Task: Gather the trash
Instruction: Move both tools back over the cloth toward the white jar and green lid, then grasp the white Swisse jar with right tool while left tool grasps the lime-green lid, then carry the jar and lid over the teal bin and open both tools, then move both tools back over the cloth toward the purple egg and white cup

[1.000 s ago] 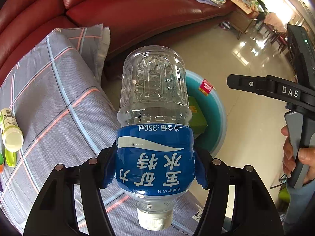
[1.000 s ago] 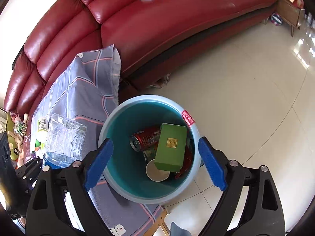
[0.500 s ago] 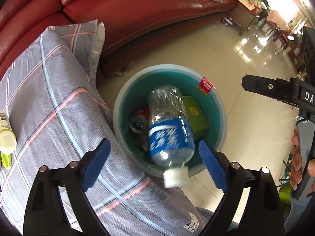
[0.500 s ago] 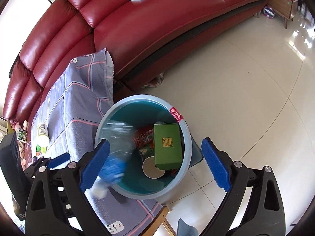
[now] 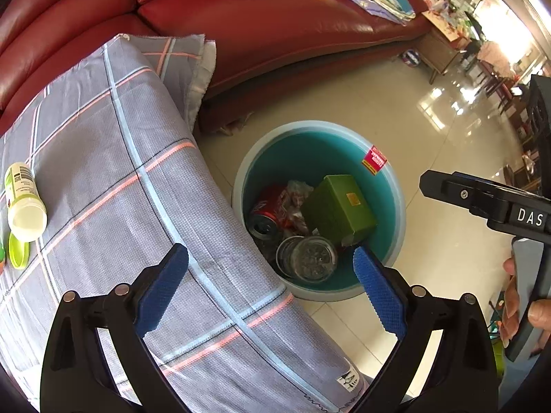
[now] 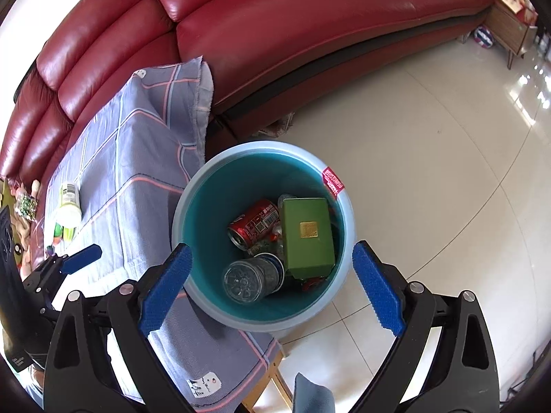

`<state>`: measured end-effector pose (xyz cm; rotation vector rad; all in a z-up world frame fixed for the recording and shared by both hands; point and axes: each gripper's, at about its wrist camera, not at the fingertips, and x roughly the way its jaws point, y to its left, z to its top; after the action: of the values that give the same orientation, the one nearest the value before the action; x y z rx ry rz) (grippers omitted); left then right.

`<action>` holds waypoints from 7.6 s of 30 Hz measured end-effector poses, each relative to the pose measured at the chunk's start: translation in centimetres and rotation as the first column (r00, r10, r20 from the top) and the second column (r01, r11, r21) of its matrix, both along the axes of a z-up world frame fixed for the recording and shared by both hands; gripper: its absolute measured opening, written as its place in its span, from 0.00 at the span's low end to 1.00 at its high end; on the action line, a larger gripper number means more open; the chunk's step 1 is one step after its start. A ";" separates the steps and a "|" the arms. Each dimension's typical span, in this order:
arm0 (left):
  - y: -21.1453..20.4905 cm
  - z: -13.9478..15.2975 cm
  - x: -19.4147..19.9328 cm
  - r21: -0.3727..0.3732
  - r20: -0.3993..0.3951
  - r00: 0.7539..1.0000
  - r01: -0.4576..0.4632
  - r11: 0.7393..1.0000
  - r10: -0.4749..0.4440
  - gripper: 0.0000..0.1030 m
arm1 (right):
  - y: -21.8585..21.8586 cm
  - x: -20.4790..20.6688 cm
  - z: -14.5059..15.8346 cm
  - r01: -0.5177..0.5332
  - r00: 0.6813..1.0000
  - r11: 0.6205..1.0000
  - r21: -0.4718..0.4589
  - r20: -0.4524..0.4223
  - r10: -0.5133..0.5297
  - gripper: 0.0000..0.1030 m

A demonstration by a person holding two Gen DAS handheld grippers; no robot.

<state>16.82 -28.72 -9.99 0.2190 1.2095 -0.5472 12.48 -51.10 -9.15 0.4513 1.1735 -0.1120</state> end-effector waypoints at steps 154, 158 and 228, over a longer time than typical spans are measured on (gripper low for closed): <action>-0.6 1.3 -3.0 -0.035 0.114 0.980 0.167 0.985 -0.162 0.55 | 0.9 -2.5 0.3 0.037 0.992 0.989 0.140 0.113 -0.053 0.48; -2.6 0.0 -2.4 -0.016 0.088 0.979 0.186 0.982 -0.184 0.55 | 0.1 -2.1 -0.7 0.048 0.994 0.988 0.149 0.091 -0.062 0.48; 18.1 2.6 -1.4 -0.138 0.060 0.978 -0.190 0.972 0.200 0.95 | 19.2 4.0 2.0 -0.204 0.978 0.979 -0.022 -0.040 0.203 0.90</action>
<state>15.41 -10.59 -7.39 0.0071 1.1045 -0.4408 16.51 -31.94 -7.15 0.3046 1.2474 0.0420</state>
